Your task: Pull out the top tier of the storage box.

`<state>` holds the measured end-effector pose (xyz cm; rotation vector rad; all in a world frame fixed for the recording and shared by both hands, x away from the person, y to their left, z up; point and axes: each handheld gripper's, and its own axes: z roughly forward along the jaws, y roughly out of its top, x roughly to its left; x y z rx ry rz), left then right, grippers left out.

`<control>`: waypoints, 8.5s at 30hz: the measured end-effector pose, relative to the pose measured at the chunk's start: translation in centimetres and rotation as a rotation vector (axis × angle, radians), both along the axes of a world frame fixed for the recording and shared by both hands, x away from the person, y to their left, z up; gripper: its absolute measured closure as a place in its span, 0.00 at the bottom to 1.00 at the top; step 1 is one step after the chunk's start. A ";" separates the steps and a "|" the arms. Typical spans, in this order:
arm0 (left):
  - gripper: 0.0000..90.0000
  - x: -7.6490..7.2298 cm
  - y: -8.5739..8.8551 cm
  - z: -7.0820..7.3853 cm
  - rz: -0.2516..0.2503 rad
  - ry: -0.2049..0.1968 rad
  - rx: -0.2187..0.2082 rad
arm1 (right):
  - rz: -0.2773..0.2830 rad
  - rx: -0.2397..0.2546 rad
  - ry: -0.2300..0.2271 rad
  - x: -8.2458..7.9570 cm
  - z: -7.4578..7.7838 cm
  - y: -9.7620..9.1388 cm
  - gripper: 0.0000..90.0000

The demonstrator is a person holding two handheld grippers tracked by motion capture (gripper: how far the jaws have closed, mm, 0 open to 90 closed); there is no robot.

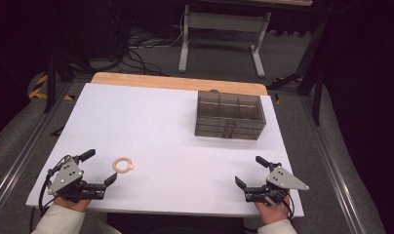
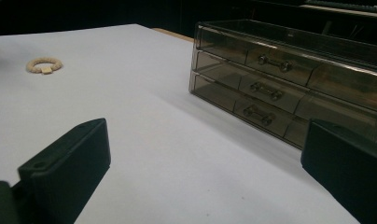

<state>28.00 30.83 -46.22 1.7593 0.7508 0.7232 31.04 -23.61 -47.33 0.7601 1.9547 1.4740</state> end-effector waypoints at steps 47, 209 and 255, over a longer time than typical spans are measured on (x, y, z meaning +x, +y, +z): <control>0.01 -0.2 -0.2 0.1 0.011 -0.007 0.005 | 0.028 -0.035 -0.008 2.0 1.8 1.8 0.03; 0.01 -0.1 -0.4 0.0 0.000 -0.008 0.025 | -0.362 -1.375 -0.580 11.0 -0.8 10.0 0.88; 0.01 -0.2 -0.5 0.0 -0.010 -0.006 0.023 | -0.315 -1.285 -0.517 7.1 0.5 9.2 0.65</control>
